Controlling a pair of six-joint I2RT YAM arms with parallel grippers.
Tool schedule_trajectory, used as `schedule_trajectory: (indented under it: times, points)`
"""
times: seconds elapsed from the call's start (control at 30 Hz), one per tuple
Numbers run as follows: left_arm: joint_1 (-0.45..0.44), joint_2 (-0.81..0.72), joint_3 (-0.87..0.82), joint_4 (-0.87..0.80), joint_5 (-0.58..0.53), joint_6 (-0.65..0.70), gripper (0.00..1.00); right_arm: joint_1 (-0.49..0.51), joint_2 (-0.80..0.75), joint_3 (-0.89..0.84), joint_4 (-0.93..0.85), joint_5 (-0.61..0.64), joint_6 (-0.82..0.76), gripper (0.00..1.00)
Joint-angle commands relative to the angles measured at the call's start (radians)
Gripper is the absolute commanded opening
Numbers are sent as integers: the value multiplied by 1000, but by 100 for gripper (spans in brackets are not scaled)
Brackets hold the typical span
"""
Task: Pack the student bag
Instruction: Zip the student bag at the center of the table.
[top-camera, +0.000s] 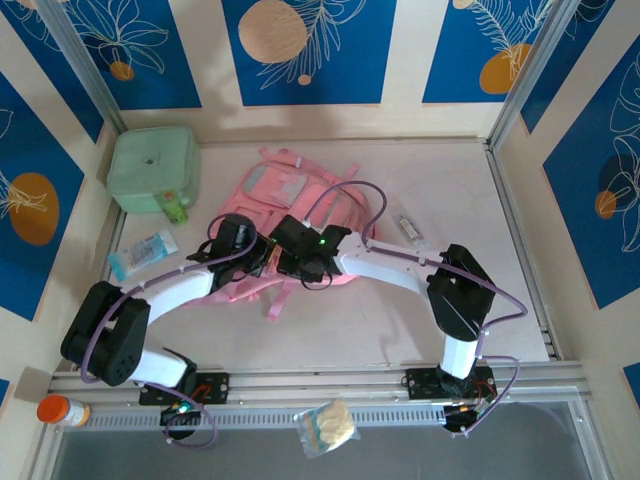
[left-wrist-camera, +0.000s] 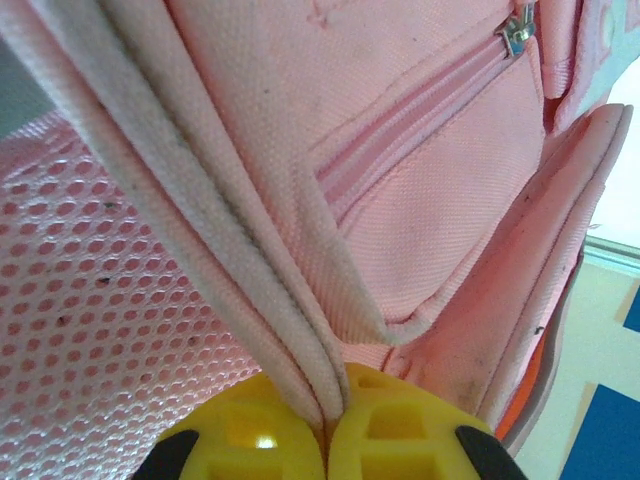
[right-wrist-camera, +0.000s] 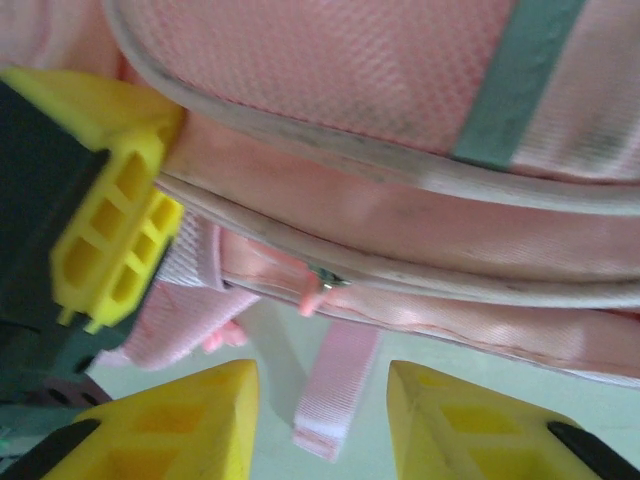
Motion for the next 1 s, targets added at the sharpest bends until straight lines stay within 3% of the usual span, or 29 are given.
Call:
schedule_trajectory:
  times: [0.0, 0.1, 0.4, 0.97]
  points:
    - [-23, -28, 50, 89, 12, -24, 0, 29, -6, -26, 75, 70, 55, 35]
    - [-23, -22, 63, 79, 20, -16, 0, 41, 13, -22, 27, 149, 105, 31]
    - [-27, -20, 57, 91, 15, -18, 0, 43, 66, -23, 15, 163, 118, 23]
    - [-32, -12, 53, 109, 8, -5, 0, 2, 122, 24, 125, 213, -48, 25]
